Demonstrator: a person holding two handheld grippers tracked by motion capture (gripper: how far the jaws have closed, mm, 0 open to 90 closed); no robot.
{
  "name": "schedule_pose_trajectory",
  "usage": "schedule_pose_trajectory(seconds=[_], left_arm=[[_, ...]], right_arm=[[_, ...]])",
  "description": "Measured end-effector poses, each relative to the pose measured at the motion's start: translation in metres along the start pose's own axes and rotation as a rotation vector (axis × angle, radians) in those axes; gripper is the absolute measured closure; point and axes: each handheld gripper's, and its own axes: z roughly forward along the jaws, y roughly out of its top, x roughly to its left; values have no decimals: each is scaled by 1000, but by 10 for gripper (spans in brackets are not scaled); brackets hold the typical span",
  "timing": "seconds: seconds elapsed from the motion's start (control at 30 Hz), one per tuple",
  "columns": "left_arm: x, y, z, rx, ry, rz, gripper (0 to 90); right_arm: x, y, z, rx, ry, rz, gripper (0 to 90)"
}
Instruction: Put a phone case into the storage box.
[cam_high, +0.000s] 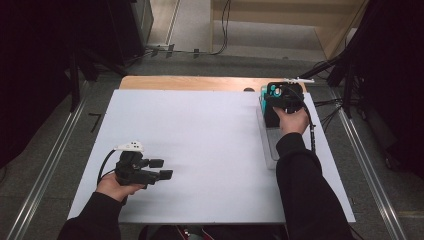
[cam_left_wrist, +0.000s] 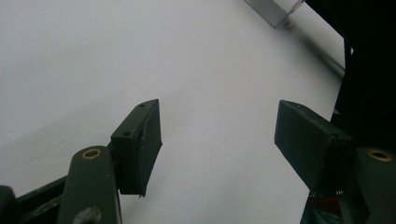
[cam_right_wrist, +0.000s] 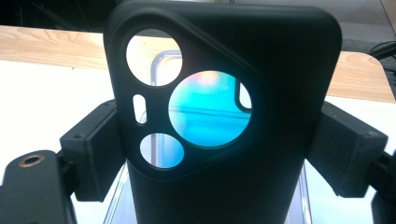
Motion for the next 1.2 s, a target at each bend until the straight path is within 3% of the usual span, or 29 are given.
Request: schedule_pose_trajectory(seconds=[0.3, 0.7, 0.83, 1.03, 1.2], left_arm=[[0, 2, -1, -3, 0, 5, 322], [0, 4, 2, -9, -2, -3, 322], [2, 3, 1, -10, 2, -7, 322], [2, 2, 1, -9, -2, -8, 322], [2, 3, 0, -15, -3, -7, 322]], right_arm=[[3, 7, 11, -12, -5, 13, 120], [7, 9, 17, -13, -25, -23, 106], [5, 8, 19, -17, -17, -4, 104], [8, 9, 22, -2, -15, -42, 100], [7, 9, 23, -13, -2, -23, 57]])
